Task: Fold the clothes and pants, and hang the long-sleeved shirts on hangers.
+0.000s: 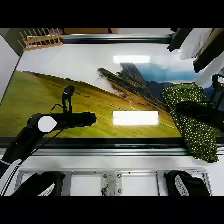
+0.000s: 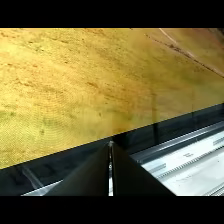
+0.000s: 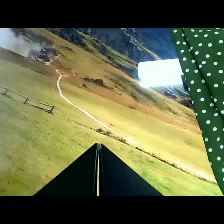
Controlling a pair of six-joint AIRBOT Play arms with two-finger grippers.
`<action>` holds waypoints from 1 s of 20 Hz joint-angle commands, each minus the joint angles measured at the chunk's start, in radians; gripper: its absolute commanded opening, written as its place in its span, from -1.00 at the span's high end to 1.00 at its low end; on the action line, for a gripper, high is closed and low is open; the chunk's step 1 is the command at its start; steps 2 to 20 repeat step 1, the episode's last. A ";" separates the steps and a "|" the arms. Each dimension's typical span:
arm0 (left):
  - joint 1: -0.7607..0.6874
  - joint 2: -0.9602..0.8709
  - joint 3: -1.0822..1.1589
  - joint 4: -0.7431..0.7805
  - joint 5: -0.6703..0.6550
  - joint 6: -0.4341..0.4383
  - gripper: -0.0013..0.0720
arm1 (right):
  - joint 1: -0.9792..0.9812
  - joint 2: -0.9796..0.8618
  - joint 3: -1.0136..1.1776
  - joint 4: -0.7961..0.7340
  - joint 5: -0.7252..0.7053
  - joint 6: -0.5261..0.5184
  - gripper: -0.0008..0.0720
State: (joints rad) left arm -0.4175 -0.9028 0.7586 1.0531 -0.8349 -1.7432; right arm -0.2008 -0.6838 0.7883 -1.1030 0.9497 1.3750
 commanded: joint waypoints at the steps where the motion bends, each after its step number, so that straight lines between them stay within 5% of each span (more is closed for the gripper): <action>1: -0.001 0.001 0.000 0.000 0.000 0.000 0.95 | 0.001 0.001 0.000 0.001 0.000 0.000 0.94; 20: -0.001 0.001 0.000 0.000 0.000 0.000 0.95 | 0.001 0.001 0.000 0.001 0.000 0.000 0.94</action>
